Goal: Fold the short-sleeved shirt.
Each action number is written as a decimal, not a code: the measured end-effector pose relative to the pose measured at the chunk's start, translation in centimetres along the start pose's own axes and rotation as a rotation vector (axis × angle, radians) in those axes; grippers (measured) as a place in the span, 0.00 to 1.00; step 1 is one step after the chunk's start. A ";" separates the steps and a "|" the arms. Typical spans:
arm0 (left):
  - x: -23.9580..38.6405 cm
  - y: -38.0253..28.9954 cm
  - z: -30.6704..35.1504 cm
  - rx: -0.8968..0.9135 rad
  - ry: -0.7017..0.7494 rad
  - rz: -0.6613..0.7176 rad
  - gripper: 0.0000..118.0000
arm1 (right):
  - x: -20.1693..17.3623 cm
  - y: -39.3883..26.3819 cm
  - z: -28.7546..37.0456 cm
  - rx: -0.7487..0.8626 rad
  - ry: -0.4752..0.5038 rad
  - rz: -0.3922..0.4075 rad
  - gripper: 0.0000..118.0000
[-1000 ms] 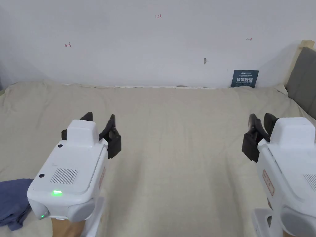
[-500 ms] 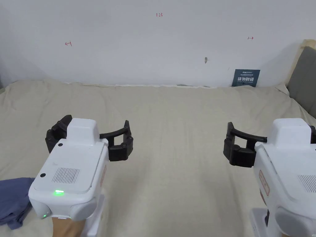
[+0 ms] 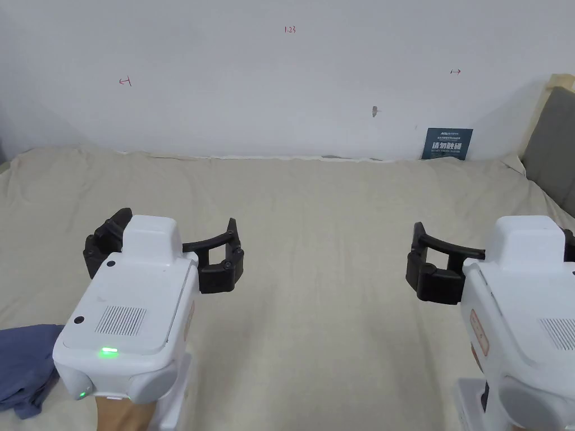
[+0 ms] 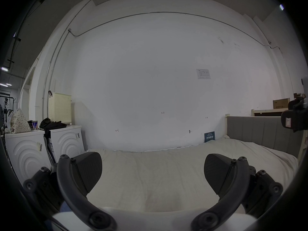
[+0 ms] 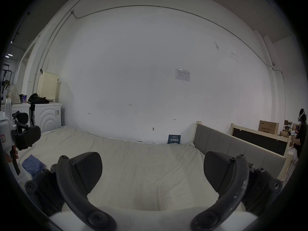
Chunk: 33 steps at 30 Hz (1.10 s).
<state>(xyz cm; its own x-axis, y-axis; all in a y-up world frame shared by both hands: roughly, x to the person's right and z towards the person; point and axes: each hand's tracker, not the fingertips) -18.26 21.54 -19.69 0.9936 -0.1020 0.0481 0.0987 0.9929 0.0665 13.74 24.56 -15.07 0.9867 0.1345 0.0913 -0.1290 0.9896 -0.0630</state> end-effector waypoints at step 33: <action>-0.7 -0.2 0.4 0.001 0.016 0.002 1.00 | -0.2 0.0 0.0 0.006 0.007 -0.010 1.00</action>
<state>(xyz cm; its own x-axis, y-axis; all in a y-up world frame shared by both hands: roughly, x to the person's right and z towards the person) -18.97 21.42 -19.37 0.9946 -0.0986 0.0321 0.0962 0.9931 0.0677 13.50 24.56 -15.08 0.9886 0.1244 0.0848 -0.1199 0.9912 -0.0564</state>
